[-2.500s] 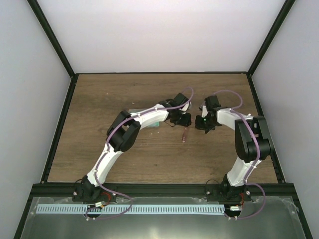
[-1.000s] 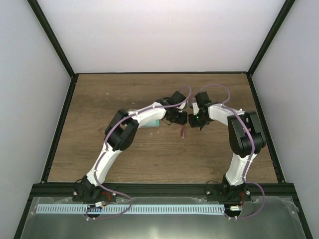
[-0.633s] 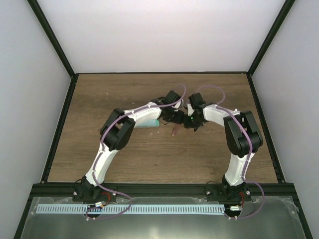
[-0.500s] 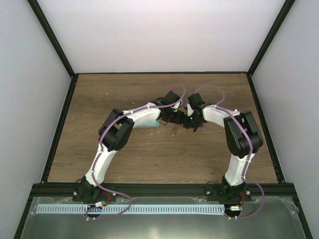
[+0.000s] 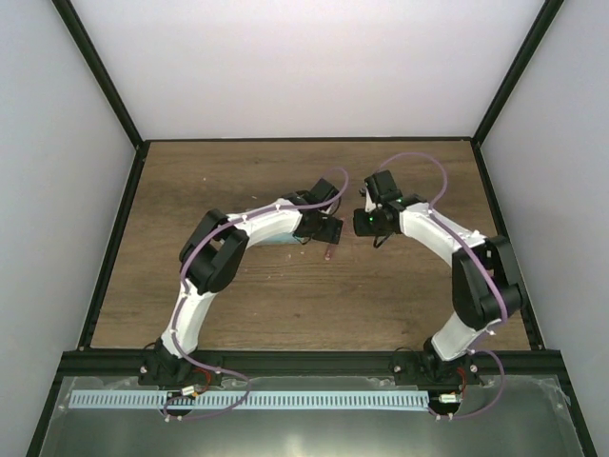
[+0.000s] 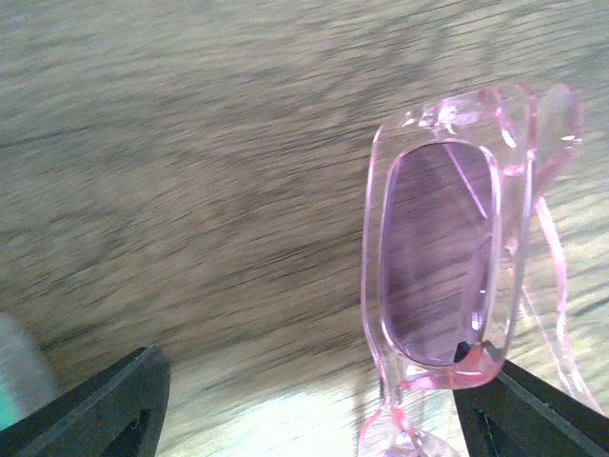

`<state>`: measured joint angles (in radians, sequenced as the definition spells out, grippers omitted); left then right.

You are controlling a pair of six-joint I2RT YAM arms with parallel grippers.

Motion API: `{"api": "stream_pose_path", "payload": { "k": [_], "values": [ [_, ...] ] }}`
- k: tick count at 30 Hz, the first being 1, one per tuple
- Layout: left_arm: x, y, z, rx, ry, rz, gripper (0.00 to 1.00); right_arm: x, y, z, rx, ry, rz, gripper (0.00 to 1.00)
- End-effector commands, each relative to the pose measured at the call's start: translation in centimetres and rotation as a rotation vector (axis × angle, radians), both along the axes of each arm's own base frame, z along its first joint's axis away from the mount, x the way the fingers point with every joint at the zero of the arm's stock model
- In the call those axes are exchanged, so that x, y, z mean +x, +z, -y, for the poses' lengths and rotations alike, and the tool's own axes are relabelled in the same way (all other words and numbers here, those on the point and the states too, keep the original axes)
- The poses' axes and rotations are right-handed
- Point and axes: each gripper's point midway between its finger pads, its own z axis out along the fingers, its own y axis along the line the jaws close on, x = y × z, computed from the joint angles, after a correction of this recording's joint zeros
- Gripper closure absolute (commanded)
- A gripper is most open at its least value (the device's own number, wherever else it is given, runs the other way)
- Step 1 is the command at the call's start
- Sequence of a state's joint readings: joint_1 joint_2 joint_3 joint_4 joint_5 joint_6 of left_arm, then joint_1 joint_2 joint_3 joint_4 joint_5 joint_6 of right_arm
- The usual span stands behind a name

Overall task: Organize the sunglasses
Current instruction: Fold the sunglasses at the center of the board, then adjust the sunglasses case at the center of the board.

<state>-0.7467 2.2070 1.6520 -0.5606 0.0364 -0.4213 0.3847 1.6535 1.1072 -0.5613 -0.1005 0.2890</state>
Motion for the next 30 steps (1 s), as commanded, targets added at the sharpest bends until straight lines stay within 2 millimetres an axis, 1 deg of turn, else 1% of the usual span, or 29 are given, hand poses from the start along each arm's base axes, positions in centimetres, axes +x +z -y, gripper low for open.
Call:
{"api": "stream_pose_path", "payload": {
  "k": [1,2,3,6,8,9,10,14,16,19,23,26,28,30],
  "values": [
    [0.2,0.5,-5.0,0.114,0.133,-0.026,0.16,1.4,3.7,0.6,0.021,-0.104,0.14,0.65],
    [0.7,1.5,-5.1,0.097,0.142,-0.006,0.16,1.5,4.1,1.0,0.014,-0.135,0.15,0.57],
    [1.2,2.7,-5.1,0.08,0.149,0.015,0.16,1.6,4.4,1.4,0.003,-0.167,0.155,0.52],
    [3.1,7.4,-5.0,0.056,0.131,0.116,0.13,2.0,4.8,2.2,-0.008,-0.23,0.163,0.37],
    [4.7,10.8,-5.3,0.077,0.132,0.203,0.12,2.1,4.9,2.0,0.012,-0.247,0.163,0.32],
    [5.3,12.0,-5.4,0.078,0.134,0.227,0.11,2.2,4.8,1.8,0.029,-0.255,0.162,0.28],
    [6.1,14.2,-5.8,0.038,0.144,0.242,0.1,2.5,4.3,1.1,0.068,-0.266,0.145,0.2],
    [5.9,15.0,-6.6,0.009,0.144,0.235,0.1,3.2,3.0,0.3,0.094,-0.286,0.108,0.14],
    [5.5,15.7,-6.8,-0.005,0.134,0.243,0.1,3.5,2.6,-0.8,0.135,-0.262,0.095,0.12],
    [5.2,16.6,-7.0,-0.021,0.122,0.264,0.09,3.8,2.0,-2.2,0.156,-0.248,0.068,0.11],
    [5.2,16.4,-7.6,-0.026,0.136,0.27,0.09,4.0,1.7,-3.5,0.135,-0.22,0.056,0.11],
    [6.1,16.3,-9.2,-0.033,0.181,0.274,0.09,4.1,1.8,-4.0,0.154,-0.206,0.047,0.12],
    [6.9,16.1,-11.0,-0.036,0.218,0.264,0.09,4.1,1.7,-4.8,0.184,-0.194,0.037,0.12],
    [7.6,15.4,-12.8,-0.03,0.254,0.247,0.09,4.2,1.3,-5.8,0.192,-0.179,0.021,0.1]
  ]
}}
